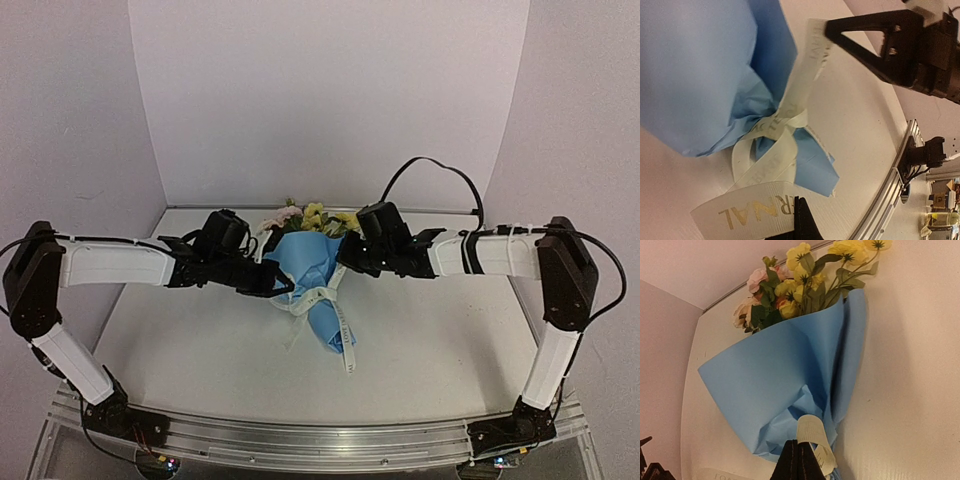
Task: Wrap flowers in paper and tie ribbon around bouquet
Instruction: Cross the half-tied ribbon over the folded bouquet, then tie the half-tied ribbon around the folded bouquet.
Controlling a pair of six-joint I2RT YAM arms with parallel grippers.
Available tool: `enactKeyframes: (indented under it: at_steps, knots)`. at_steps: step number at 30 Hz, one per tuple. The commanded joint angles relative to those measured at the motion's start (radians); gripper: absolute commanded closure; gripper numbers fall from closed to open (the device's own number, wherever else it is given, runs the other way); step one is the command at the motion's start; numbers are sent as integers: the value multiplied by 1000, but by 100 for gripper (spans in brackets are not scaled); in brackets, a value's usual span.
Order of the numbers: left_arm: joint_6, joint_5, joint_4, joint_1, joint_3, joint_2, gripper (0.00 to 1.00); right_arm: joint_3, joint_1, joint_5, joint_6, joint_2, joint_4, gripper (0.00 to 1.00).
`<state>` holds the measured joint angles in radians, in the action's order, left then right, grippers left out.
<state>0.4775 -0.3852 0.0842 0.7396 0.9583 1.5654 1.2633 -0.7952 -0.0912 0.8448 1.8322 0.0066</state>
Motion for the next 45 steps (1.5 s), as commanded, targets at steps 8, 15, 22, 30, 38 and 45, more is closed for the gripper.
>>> enactKeyframes:
  at_steps: [8, 15, 22, 30, 38, 45]
  knots:
    - [-191, -151, -56, 135, 310, 221, 100, 203, 0, 308, -114, 126, -5, 92]
    - [-190, -178, -129, 142, 303, 238, 100, 163, 26, 335, -74, 70, -5, 56]
    - [-189, -198, -173, 142, 254, 207, 100, 142, 49, 364, -15, 15, 1, 32]
    - [-183, -224, -235, 142, 197, 167, 100, 103, 81, 422, 53, -22, 42, 9]
    - [-197, -234, -209, 142, 247, 204, 100, -50, 138, 338, 120, -190, 83, 2]
    - [-225, -191, -10, 145, 499, 394, 92, -190, 151, 133, 113, -361, -22, 2]
